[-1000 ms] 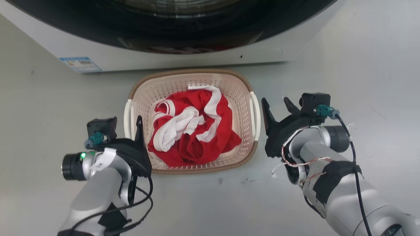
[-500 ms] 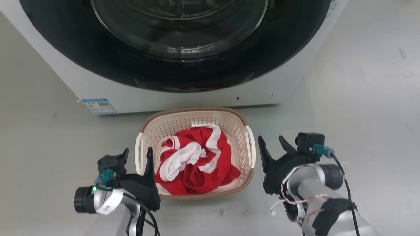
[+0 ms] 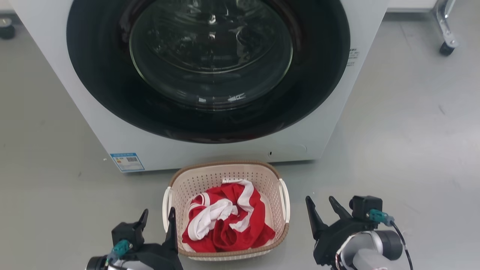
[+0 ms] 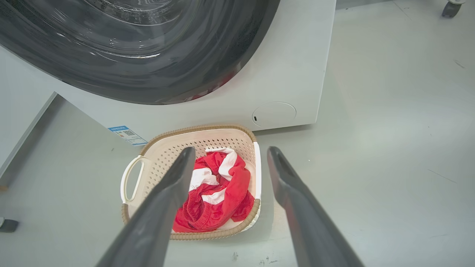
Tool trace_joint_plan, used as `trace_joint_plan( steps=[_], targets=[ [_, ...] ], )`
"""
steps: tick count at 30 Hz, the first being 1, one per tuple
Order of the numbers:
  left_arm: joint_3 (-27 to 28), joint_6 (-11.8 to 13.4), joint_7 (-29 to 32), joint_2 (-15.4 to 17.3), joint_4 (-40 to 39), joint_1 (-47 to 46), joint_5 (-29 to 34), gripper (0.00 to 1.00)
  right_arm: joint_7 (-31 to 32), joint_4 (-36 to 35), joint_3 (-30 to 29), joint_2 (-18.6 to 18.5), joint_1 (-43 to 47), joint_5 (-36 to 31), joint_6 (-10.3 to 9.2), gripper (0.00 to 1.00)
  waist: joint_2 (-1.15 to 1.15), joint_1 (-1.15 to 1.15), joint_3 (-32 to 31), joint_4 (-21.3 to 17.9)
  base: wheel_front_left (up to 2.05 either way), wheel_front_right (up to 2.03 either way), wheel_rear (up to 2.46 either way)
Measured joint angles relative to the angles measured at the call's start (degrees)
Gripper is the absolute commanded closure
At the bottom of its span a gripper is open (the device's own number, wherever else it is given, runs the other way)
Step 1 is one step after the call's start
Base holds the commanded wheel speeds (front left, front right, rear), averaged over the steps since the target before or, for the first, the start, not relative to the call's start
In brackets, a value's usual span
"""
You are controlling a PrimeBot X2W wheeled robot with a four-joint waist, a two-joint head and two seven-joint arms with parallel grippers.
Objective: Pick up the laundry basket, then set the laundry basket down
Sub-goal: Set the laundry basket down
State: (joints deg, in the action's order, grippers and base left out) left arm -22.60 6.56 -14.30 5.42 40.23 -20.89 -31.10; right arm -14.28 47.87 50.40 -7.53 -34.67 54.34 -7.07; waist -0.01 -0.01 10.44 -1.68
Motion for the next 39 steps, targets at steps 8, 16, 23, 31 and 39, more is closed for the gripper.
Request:
trace_joint_plan(
  steps=[8,16,23,31,39],
  targets=[
    [1.3,0.3,0.0,0.0,-6.3,7.3,3.0,0.0,0.0,-6.7,-3.8,-1.3,8.2,-4.8,-0.07,0.0,0.0,0.0,-5.0,0.0,0.0,0.0,0.0],
    [2.3,0.5,0.0,0.0,-12.5,15.4,5.2,0.0,0.0,-13.3,-8.9,-1.9,16.6,-10.0,-0.08,0.0,0.01,0.0,-9.2,0.2,0.0,0.0,0.0],
    [3.9,0.5,0.0,0.1,-17.7,21.6,7.2,0.0,0.0,-18.6,-14.4,-1.9,23.2,-15.5,-0.08,0.0,0.0,0.01,-11.3,-0.2,0.0,0.0,0.0],
    [5.3,0.6,0.0,0.0,-22.9,24.6,10.0,0.0,0.0,-25.0,-19.7,-1.5,27.8,-21.9,-0.09,0.0,0.01,0.01,-11.8,-0.6,0.0,0.0,0.0],
    [7.1,0.6,0.0,-0.3,-26.2,26.1,11.6,0.0,0.0,-30.3,-23.9,0.1,31.7,-26.8,-0.23,0.0,0.01,0.01,-11.8,-0.8,0.0,0.0,0.0]
  ],
)
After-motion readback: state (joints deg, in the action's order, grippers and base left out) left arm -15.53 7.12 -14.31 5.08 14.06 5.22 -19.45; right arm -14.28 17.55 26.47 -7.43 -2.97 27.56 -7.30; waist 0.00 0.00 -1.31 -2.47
